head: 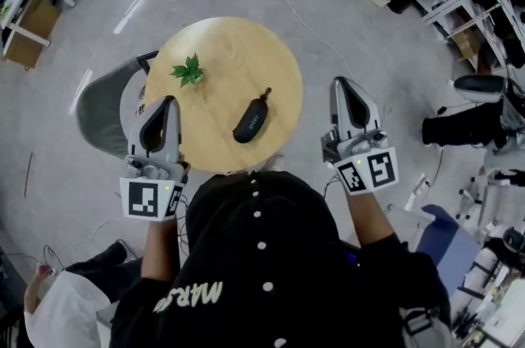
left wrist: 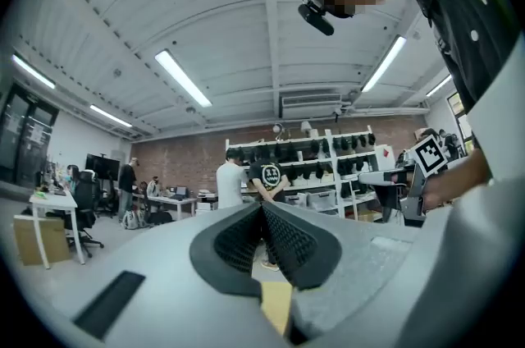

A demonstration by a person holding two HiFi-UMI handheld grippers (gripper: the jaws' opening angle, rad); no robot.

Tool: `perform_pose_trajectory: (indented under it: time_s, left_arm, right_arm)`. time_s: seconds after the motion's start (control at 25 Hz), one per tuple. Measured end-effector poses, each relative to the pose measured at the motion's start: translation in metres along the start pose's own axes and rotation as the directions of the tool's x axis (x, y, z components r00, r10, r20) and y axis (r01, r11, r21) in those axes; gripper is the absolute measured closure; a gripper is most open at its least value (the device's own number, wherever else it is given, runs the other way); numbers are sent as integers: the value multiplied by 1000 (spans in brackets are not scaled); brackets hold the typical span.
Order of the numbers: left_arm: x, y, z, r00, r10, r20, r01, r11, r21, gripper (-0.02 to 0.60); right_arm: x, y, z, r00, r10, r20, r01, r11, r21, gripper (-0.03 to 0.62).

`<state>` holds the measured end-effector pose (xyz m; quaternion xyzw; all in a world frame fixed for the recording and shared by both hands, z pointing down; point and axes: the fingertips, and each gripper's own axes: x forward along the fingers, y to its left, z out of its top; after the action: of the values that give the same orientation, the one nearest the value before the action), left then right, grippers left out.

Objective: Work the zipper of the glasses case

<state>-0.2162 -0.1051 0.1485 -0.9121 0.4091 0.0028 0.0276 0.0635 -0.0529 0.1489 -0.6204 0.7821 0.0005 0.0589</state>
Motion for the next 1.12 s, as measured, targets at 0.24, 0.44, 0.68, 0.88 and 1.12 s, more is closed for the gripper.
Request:
perform_pose_trajectory:
  time_s: [0.24, 0.44, 0.68, 0.88, 1.12]
  left_arm:
    - [-21, 19, 19, 993, 115, 32, -115, 993, -2, 578]
    - [-40, 26, 24, 983, 180, 30, -180, 983, 14, 578]
    - [-44, 27, 26, 975, 219, 35, -220, 975, 12, 578]
    - [-42, 19, 17, 979, 201, 46, -201, 980, 1, 578]
    - [-39, 12, 10, 985, 172, 31, -172, 985, -6, 578]
  right_arm:
    - [-12, -19, 22, 999, -29, 32, 31, 998, -56, 594]
    - [-25, -23, 27, 999, -32, 31, 34, 997, -65, 594]
    - [-34, -24, 24, 999, -38, 9, 39, 994, -100, 594]
    - [-34, -23, 15, 999, -43, 2, 43, 995, -91, 594]
    - [-29, -21, 7, 999, -40, -10, 39, 996, -84, 594]
